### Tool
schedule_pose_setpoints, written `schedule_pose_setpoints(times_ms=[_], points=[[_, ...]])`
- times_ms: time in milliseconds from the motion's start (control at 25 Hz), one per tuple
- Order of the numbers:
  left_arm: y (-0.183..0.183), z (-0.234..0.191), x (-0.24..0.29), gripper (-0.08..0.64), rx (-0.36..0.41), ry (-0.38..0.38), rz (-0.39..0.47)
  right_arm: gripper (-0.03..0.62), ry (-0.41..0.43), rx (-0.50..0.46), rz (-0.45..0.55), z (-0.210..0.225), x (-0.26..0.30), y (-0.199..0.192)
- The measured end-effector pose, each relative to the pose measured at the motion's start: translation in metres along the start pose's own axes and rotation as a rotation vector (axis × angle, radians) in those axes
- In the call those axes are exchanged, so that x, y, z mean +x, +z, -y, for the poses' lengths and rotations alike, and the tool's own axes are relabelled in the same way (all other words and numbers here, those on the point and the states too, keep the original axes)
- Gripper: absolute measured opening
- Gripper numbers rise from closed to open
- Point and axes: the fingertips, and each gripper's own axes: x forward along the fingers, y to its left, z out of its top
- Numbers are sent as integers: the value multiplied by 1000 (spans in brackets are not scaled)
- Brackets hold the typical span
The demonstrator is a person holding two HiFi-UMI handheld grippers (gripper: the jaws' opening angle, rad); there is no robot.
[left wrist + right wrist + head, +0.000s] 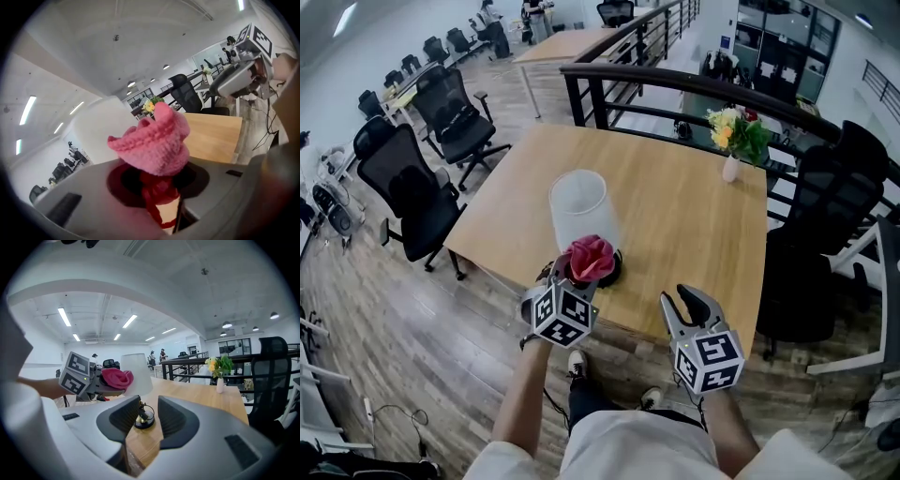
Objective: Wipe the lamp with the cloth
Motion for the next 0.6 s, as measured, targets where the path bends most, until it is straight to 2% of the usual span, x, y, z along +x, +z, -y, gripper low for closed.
schedule_pose_setpoints(times_ms=[280, 400, 480, 600], points=[[-24, 22, 16, 163, -37, -59, -86, 141, -26, 9, 31, 15, -4, 1], [-26, 37, 19, 163, -63, -132, -145, 141, -45, 19, 50, 26, -8, 4], [-18, 45, 16, 163, -83, -171, -161, 141, -51, 31, 52, 33, -10, 5], [18, 38, 5, 163, -80, -134, -109, 141, -46, 46, 49, 41, -15, 10]])
